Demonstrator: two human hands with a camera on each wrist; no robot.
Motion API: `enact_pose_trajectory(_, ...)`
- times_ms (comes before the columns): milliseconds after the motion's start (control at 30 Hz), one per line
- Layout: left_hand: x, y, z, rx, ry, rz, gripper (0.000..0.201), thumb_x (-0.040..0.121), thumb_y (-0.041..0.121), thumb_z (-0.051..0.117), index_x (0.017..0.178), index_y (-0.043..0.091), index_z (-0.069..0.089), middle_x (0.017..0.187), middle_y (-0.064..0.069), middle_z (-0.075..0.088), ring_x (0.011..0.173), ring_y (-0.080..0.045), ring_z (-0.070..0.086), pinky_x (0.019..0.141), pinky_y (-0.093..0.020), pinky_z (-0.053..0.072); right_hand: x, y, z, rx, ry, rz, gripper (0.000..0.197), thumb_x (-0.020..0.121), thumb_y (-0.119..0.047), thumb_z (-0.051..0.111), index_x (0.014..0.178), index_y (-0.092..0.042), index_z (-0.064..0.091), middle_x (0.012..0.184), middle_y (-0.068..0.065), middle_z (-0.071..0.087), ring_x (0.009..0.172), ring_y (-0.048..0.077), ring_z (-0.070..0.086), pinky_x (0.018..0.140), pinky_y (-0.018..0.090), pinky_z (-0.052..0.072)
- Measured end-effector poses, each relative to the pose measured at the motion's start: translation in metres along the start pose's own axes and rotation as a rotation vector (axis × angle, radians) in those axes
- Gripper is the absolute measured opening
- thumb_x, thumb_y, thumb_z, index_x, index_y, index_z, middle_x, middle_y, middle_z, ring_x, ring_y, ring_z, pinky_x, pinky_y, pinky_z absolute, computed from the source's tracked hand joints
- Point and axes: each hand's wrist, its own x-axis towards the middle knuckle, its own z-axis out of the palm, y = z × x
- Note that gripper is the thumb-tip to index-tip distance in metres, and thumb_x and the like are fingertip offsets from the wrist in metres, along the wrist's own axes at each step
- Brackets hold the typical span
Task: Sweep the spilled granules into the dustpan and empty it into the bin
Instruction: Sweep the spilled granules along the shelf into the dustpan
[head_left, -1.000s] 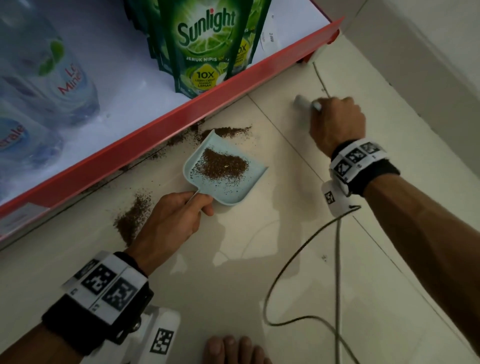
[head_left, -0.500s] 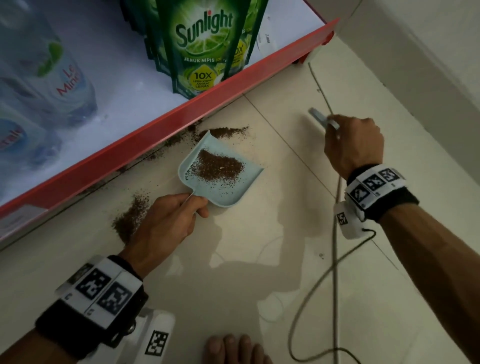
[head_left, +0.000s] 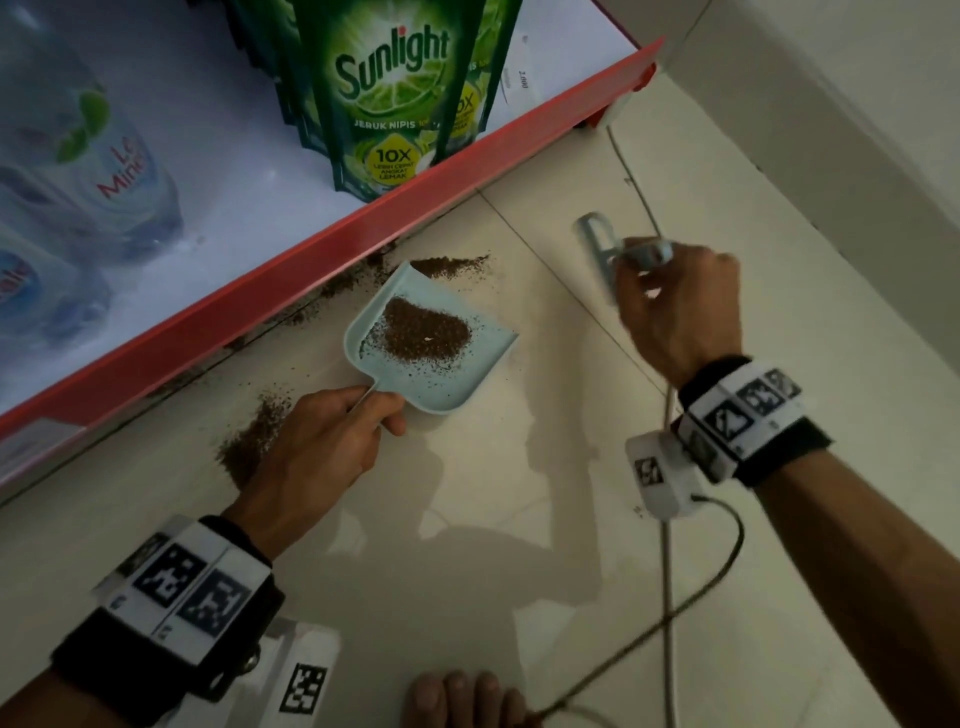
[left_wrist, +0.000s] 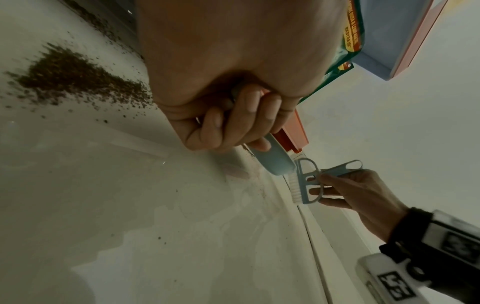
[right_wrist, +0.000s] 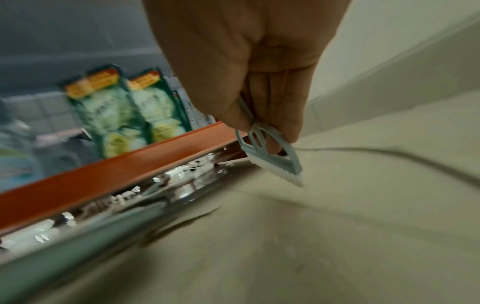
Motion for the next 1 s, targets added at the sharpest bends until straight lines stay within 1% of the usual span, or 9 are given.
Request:
enact_pose_trajectory(133, 0.004, 0.002, 0.003, -0.005, -0.005, -0.001, 0.036, 0.097, 0.028, 0.053, 0.072, 0.004, 0.063, 0.04, 0.008, 0.033, 0.036, -0.009, 0.029, 0.044, -0.022, 0.023, 0.012, 0.014, 0.013, -0.264, -0.124, 0.093, 0.027, 0.096, -0.024, 0.046, 0.102, -0.013, 0.07, 0.085, 0.023, 0.069, 0.077, 0.045, 0.061, 0.063, 0.038, 0.047)
enact_pose_trajectory(267, 0.006, 0.001, 0.004, 0.008, -0.006, 0.0, 0.036, 0.097, 0.029, 0.052, 0.073, 0.003, 0.063, 0.042, 0.007, 0.034, 0.037, -0.009, 0.029, 0.042, -0.022, 0.024, -0.025, -0.019, 0.026, -0.046, -0.256, -0.101, 0.021, 0.094, -0.019, 0.05, 0.093, -0.012, 0.069, 0.075, 0.011, 0.072, 0.068, 0.035, 0.067, 0.063, 0.035, 0.053)
enact_pose_trajectory(400, 0.012, 0.002, 0.004, -0.004, 0.003, -0.005, 0.036, 0.095, 0.027, 0.053, 0.071, 0.004, 0.063, 0.041, 0.007, 0.033, 0.037, -0.009, 0.029, 0.039, -0.019, 0.025, -0.014, -0.035, 0.018, 0.068, -0.144, -0.15, 0.025, 0.093, -0.022, 0.051, 0.089, -0.011, 0.073, 0.072, 0.007, 0.074, 0.06, 0.026, 0.069, 0.06, 0.033, 0.055)
enact_pose_trajectory(500, 0.02, 0.005, 0.004, 0.004, -0.001, -0.001, 0.037, 0.095, 0.029, 0.054, 0.069, 0.005, 0.062, 0.041, 0.007, 0.033, 0.036, -0.008, 0.029, 0.038, -0.016, 0.025, 0.043, -0.021, 0.02, -0.154, -0.016, -0.07, 0.038, 0.099, -0.033, 0.04, 0.089, -0.008, 0.068, 0.086, 0.02, 0.07, 0.076, 0.041, 0.061, 0.066, 0.037, 0.046)
enact_pose_trajectory(567, 0.029, 0.01, 0.004, 0.007, -0.006, 0.002, 0.037, 0.092, 0.034, 0.056, 0.068, 0.007, 0.062, 0.04, 0.007, 0.033, 0.036, -0.008, 0.03, 0.038, -0.017, 0.026, 0.091, -0.013, 0.027, -0.261, 0.009, 0.027, 0.037, 0.1, -0.034, 0.038, 0.102, -0.008, 0.064, 0.105, 0.025, 0.064, 0.092, 0.042, 0.057, 0.069, 0.036, 0.034)
enact_pose_trajectory(733, 0.044, 0.021, 0.004, -0.012, -0.013, 0.023, 0.046, 0.077, 0.047, 0.052, 0.072, 0.002, 0.062, 0.04, 0.007, 0.034, 0.035, -0.007, 0.03, 0.037, -0.016, 0.026, 0.146, -0.011, 0.049, -0.338, -0.091, 0.085, 0.033, 0.102, -0.026, 0.041, 0.126, -0.007, 0.054, 0.121, 0.022, 0.058, 0.106, 0.04, 0.057, 0.074, 0.037, 0.036)
enact_pose_trajectory(833, 0.044, 0.018, 0.0, -0.005, -0.004, 0.029, 0.047, 0.078, 0.047, 0.052, 0.072, 0.002, 0.062, 0.039, 0.008, 0.034, 0.035, -0.008, 0.03, 0.039, -0.02, 0.026, 0.111, -0.027, 0.061, -0.271, -0.252, -0.12, 0.035, 0.102, -0.026, 0.04, 0.129, -0.023, 0.062, 0.117, 0.012, 0.069, 0.101, 0.033, 0.065, 0.082, 0.033, 0.05)
enact_pose_trajectory(900, 0.041, 0.012, -0.003, -0.007, 0.005, 0.022, 0.044, 0.081, 0.045, 0.053, 0.072, 0.003, 0.062, 0.039, 0.008, 0.034, 0.034, -0.008, 0.03, 0.042, -0.023, 0.025, 0.077, -0.039, 0.061, -0.193, -0.348, -0.307, 0.035, 0.101, -0.024, 0.043, 0.129, -0.03, 0.064, 0.107, 0.007, 0.075, 0.086, 0.031, 0.068, 0.08, 0.036, 0.055)
enact_pose_trajectory(1000, 0.032, 0.004, -0.008, 0.004, -0.003, 0.014, 0.041, 0.086, 0.044, 0.053, 0.071, 0.007, 0.064, 0.039, 0.008, 0.035, 0.035, -0.007, 0.031, 0.045, -0.025, 0.025, 0.05, -0.042, 0.047, -0.063, -0.269, -0.459, 0.032, 0.098, -0.027, 0.047, 0.122, -0.026, 0.069, 0.095, 0.006, 0.077, 0.07, 0.031, 0.066, 0.07, 0.04, 0.054)
